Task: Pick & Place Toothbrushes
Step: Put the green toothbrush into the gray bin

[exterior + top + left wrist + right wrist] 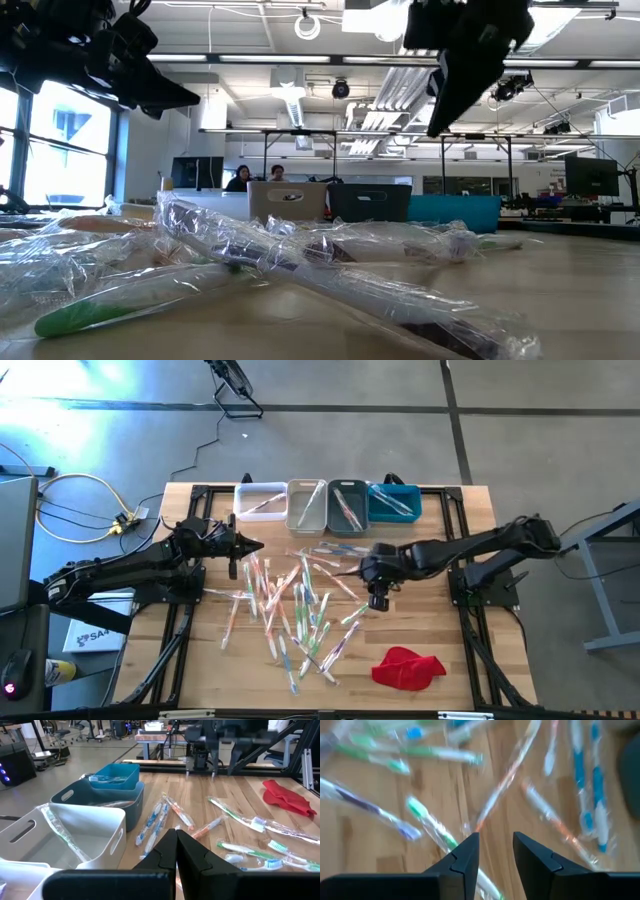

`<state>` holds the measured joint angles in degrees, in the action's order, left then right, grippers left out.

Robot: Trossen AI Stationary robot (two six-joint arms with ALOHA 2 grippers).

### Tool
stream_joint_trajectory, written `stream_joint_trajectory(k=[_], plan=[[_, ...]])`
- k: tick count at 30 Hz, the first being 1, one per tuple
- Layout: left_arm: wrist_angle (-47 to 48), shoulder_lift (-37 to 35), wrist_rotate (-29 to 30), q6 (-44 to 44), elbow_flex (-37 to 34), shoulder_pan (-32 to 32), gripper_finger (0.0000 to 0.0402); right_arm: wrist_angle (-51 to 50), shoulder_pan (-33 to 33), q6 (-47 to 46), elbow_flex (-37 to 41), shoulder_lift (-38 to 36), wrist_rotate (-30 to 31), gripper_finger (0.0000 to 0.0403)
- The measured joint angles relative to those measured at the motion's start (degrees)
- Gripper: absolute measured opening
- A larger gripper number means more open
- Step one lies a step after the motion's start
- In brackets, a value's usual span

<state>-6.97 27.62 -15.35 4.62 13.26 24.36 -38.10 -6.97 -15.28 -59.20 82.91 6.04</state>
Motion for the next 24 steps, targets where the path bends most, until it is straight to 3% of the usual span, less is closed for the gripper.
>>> stream_joint_trajectory(k=[13,24], plan=[[0.28,0.00,0.00,-0.66,-0.01,-0.02,0.0000,-6.88,-3.58,-2.56,0.00,8.99,-0.36,0.0164],[1.13,0.00,0.00,-0.76,-0.01,-0.02,0.0000,-6.72,-5.83,-2.54,0.00,14.55,-0.36,0.0166]])
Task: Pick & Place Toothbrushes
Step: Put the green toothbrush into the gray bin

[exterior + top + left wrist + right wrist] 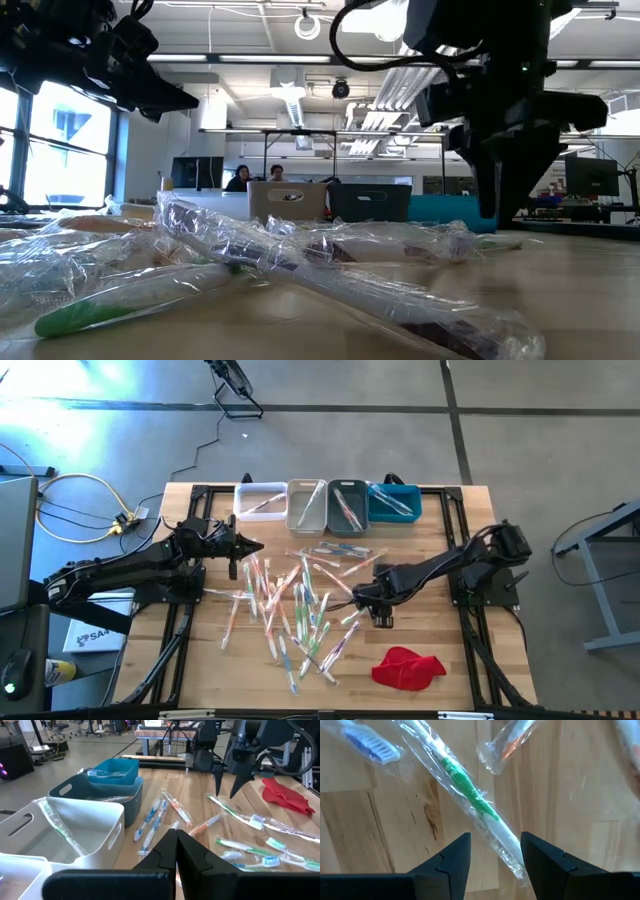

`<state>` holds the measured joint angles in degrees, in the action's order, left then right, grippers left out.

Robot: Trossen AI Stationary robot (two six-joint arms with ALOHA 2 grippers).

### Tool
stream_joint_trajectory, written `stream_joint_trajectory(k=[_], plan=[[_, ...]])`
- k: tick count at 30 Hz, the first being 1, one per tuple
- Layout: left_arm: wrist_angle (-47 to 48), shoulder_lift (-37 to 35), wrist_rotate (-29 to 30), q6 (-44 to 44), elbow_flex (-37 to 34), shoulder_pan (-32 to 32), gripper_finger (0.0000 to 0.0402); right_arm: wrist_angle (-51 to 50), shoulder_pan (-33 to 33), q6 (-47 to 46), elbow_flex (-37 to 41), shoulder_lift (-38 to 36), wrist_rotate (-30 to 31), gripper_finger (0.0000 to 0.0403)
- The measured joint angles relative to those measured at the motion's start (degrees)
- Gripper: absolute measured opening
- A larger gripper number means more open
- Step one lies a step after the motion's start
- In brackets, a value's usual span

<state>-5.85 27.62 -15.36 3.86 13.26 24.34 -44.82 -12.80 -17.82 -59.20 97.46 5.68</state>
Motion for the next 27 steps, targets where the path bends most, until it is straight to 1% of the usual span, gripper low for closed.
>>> stream_joint_trajectory(k=[4,10,27], plan=[[0.00,-0.02,-0.02,-1.16,0.00,0.00,0.0000,0.17,0.02,0.02,0.00,1.47,0.12,0.0166],[0.23,0.00,-0.04,-1.31,0.00,0.00,0.0000,1.42,0.02,0.50,0.00,3.11,2.17,0.0167],[0.44,0.00,-0.08,-1.36,0.00,0.00,0.0000,2.29,0.02,1.38,0.01,3.37,0.12,0.0167]])
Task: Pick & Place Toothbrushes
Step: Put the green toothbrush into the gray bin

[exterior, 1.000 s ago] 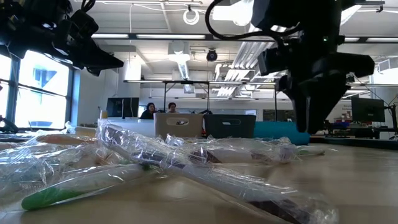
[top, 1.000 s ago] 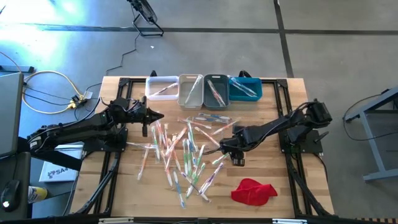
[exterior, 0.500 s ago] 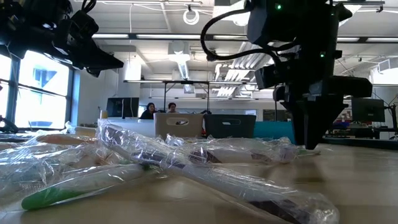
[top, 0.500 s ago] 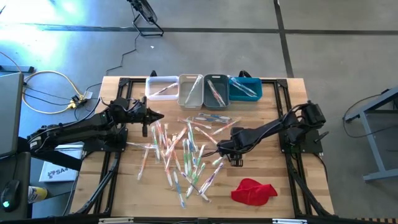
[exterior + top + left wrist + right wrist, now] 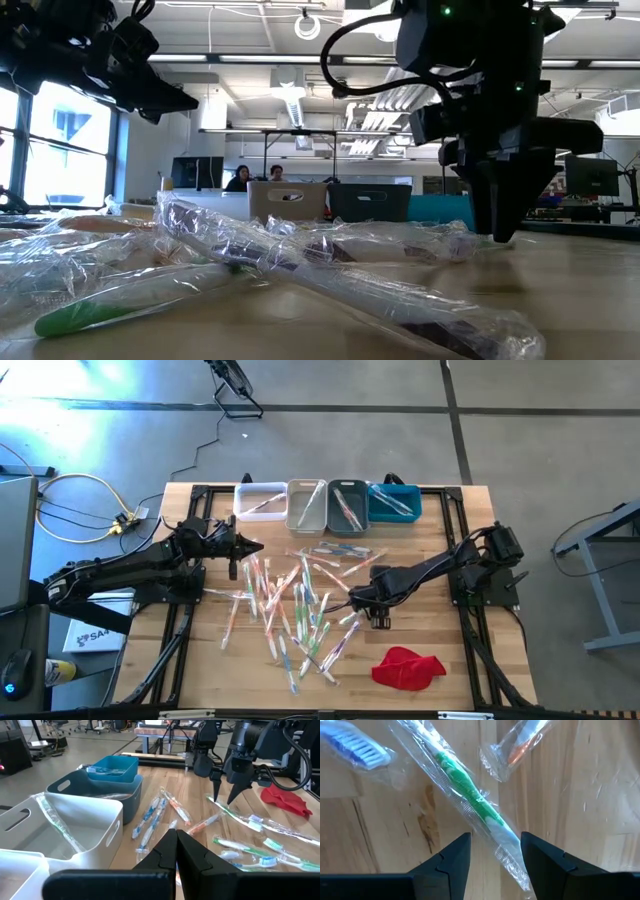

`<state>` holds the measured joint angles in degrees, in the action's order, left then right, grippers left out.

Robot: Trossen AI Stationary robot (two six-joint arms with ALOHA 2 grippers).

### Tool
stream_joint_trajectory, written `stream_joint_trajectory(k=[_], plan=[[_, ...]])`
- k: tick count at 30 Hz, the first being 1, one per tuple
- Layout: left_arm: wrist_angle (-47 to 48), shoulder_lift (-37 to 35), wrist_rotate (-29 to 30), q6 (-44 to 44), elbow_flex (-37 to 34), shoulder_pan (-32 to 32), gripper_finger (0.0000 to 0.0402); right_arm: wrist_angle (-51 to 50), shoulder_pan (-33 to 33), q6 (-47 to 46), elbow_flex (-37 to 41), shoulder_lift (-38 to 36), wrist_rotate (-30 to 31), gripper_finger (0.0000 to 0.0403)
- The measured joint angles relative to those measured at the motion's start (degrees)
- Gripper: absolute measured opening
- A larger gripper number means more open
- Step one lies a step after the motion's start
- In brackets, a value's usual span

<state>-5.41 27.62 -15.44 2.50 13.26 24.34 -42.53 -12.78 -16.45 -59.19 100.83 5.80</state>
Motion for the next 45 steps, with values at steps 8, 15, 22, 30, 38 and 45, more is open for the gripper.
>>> stream_joint_trajectory(k=[8,15,22,30,38,45], plan=[[0.75,0.00,0.14,-0.01,0.00,0.00,0.0000,4.82,0.00,0.17,2.74,0.98,-0.13,0.0159],[0.90,-0.01,0.13,-0.02,0.00,0.00,0.0000,3.87,0.00,0.17,2.89,0.86,-0.09,0.0128],[0.90,-0.02,0.13,-0.04,0.00,0.00,0.0000,3.01,-0.03,0.17,2.96,0.95,-0.37,0.0068],[0.93,-0.02,0.11,-0.04,0.00,0.00,0.0000,1.58,0.02,0.20,2.98,0.99,-1.39,0.0015],[0.98,-0.02,0.09,-0.04,0.00,0.00,0.0000,-0.01,0.02,0.20,2.90,-0.24,-1.16,0.0015],[1.33,-0.02,0.06,-0.04,0.00,0.02,0.0000,-4.71,0.04,0.11,-0.91,-3.96,2.34,0.0014]])
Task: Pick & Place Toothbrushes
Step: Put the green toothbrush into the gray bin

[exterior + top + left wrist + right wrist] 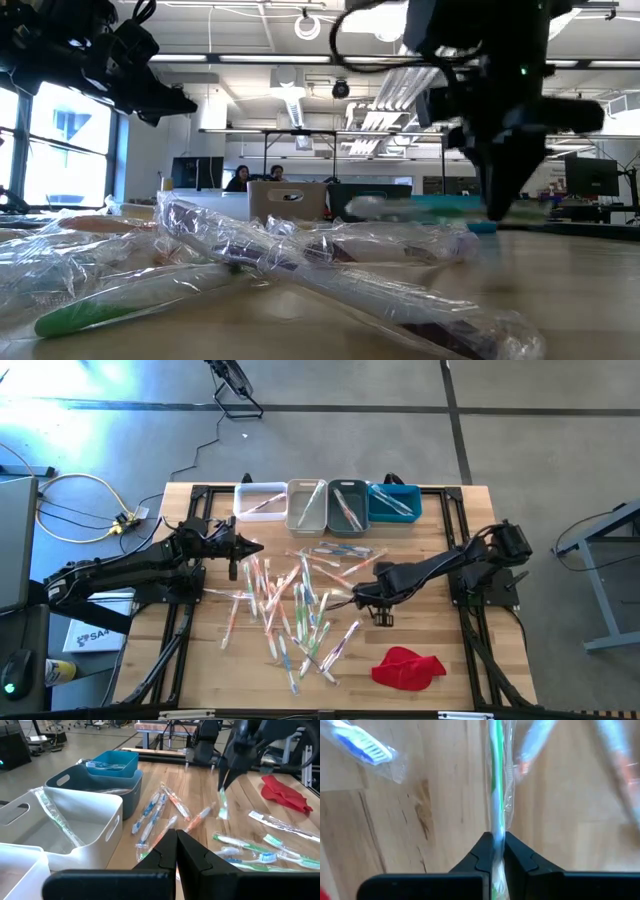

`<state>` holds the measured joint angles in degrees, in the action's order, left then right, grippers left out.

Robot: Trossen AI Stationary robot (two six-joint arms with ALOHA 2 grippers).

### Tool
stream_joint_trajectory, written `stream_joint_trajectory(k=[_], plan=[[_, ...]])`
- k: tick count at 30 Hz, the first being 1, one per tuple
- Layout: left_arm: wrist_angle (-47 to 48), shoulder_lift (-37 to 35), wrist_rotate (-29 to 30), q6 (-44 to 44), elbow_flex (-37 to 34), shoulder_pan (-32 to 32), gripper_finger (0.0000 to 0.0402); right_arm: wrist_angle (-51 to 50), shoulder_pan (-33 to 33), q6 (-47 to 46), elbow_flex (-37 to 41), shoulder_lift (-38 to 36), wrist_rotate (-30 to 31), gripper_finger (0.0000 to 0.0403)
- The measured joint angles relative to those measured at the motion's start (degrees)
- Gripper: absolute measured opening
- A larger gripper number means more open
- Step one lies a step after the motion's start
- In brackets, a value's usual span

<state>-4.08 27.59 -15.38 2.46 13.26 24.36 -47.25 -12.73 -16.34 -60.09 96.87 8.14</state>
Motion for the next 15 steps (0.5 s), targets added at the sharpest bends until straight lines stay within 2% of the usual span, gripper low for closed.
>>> stream_joint_trajectory(k=[8,15], plan=[[0.04,0.00,-0.12,-0.13,0.00,0.00,0.0000,-5.82,0.39,-1.71,-5.35,-7.37,7.16,0.0014],[0.47,0.02,-0.05,-0.20,0.00,0.00,0.0000,-6.92,0.35,-2.08,-7.26,-17.08,12.11,0.0014]])
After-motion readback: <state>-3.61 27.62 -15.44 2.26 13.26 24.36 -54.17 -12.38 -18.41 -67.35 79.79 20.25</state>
